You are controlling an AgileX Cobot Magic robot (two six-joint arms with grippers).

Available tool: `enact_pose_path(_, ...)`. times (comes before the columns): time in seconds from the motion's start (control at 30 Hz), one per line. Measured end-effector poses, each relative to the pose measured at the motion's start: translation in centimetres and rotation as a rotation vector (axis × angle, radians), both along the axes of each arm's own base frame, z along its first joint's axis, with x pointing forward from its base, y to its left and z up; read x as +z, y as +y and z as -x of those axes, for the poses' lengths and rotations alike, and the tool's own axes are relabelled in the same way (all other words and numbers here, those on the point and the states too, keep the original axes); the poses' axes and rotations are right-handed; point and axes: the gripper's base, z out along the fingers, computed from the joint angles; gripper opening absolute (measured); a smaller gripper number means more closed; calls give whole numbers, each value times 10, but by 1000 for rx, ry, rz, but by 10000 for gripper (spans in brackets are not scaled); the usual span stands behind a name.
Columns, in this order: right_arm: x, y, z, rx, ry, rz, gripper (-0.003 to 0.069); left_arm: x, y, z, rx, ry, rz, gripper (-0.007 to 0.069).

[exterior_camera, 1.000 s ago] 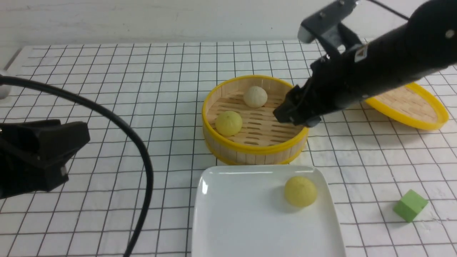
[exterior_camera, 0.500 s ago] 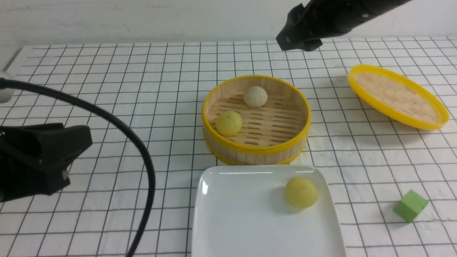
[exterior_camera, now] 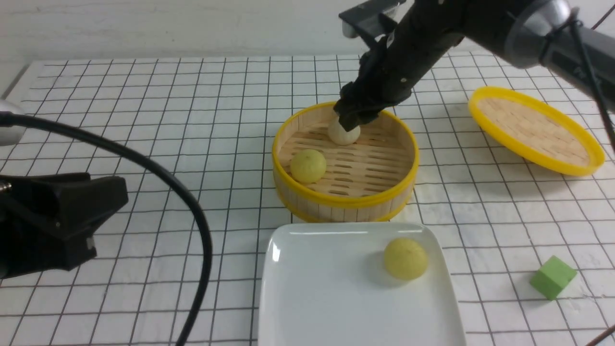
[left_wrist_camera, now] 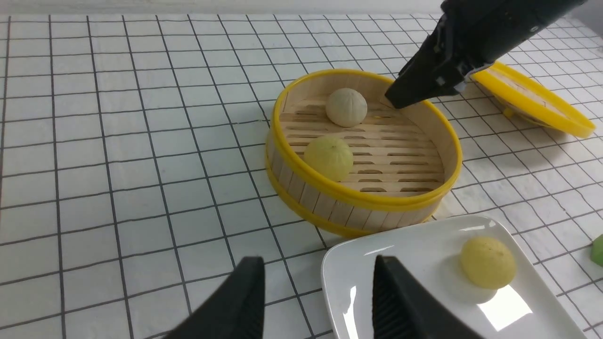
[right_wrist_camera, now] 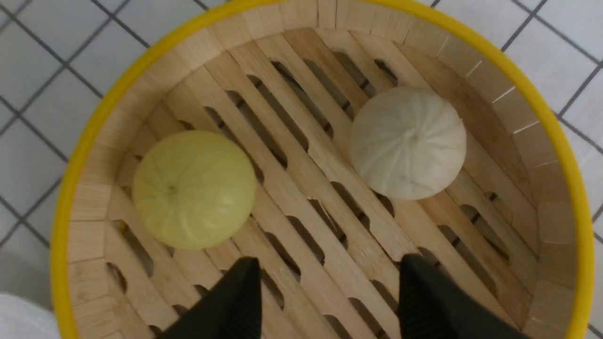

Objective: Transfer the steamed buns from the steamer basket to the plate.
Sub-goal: Use the right arm to grab the steamed stuffed bun that is closest to it

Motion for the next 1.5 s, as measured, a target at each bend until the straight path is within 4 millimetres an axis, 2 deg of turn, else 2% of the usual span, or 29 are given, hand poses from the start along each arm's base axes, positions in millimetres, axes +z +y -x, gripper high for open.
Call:
enact_pose_path(0.17,-17,1,-10,-4,-27,24,411,0,0,0,-1,1,-9,342)
enact_pose_path(0.4,-23,5,-21,-22,-114,1,414,-1,0,0,-3,4,-9,342)
enact_pose_path(0.7,-54,9,-36,-17,-161,10,416,-2,0,1,-11,14,-12,342)
enact_pose_path(0.93,-58,10,-37,-18,-169,11,402,-2,-1,1,-15,18,-14,342)
enact_pose_path(1.1,-58,10,-38,-18,-176,11,333,-2,-1,1,-15,18,-14,342)
enact_pose_path(1.33,-58,7,-39,-5,-198,56,35,-2,0,1,-14,18,-31,342)
enact_pose_path(1.37,-58,7,-39,-4,-200,62,16,-3,0,1,-13,18,-36,342)
enact_pose_path(1.5,-53,5,-38,2,-201,77,15,-3,0,1,-14,18,-41,342)
